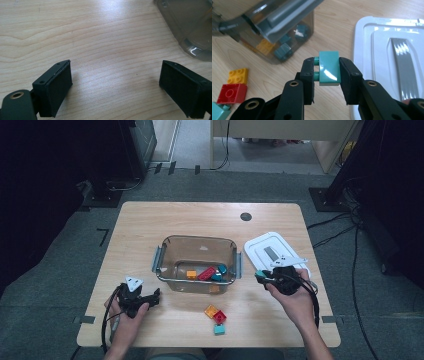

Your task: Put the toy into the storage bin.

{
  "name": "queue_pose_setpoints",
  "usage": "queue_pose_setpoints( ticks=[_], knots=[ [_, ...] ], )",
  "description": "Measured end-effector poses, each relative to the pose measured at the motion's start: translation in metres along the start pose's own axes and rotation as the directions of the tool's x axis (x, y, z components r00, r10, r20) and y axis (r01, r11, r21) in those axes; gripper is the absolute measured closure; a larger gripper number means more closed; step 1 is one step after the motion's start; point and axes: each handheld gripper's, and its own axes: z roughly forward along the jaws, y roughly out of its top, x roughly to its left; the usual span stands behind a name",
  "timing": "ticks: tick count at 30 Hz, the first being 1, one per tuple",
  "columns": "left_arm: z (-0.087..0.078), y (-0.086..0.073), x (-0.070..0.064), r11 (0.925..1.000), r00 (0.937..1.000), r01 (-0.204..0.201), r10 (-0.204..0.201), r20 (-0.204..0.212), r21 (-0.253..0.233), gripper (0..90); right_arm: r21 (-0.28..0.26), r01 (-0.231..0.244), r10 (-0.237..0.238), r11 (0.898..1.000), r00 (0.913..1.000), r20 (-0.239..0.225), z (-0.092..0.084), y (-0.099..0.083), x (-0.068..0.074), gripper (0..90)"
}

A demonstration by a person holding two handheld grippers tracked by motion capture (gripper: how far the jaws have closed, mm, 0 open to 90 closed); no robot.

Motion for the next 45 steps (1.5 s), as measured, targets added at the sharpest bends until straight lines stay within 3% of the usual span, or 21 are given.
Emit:
queue_pose_setpoints(
  ticks=[11,19,34,45],
  knots=[
    [0.0,0.0,0.0,1.0,1.0,0.003,-0.003,0.0,-0.003,10.8,0.001,0.031,-0.031,1.0,0.9993,-0.024,-0.009,0.033,0.002,67.9],
    [0.0,0.0,0.0,1.0,1.0,0.001,-0.001,-0.001,-0.002,10.8,-0.009,0.065,-0.065,0.998,0.9968,-0.046,-0.008,0.055,0.014,67.8],
    [0.0,0.0,0.0,1.0,1.0,0.001,-0.001,-0.001,-0.002,10.8,0.004,0.162,-0.161,0.987,0.9828,-0.09,0.013,0.089,0.049,67.9],
    [0.0,0.0,0.0,1.0,1.0,0.001,-0.001,-0.001,-0.002,10.8,0.027,0.213,-0.208,0.977,0.9698,-0.127,0.041,0.105,0.075,67.9]
  ],
)
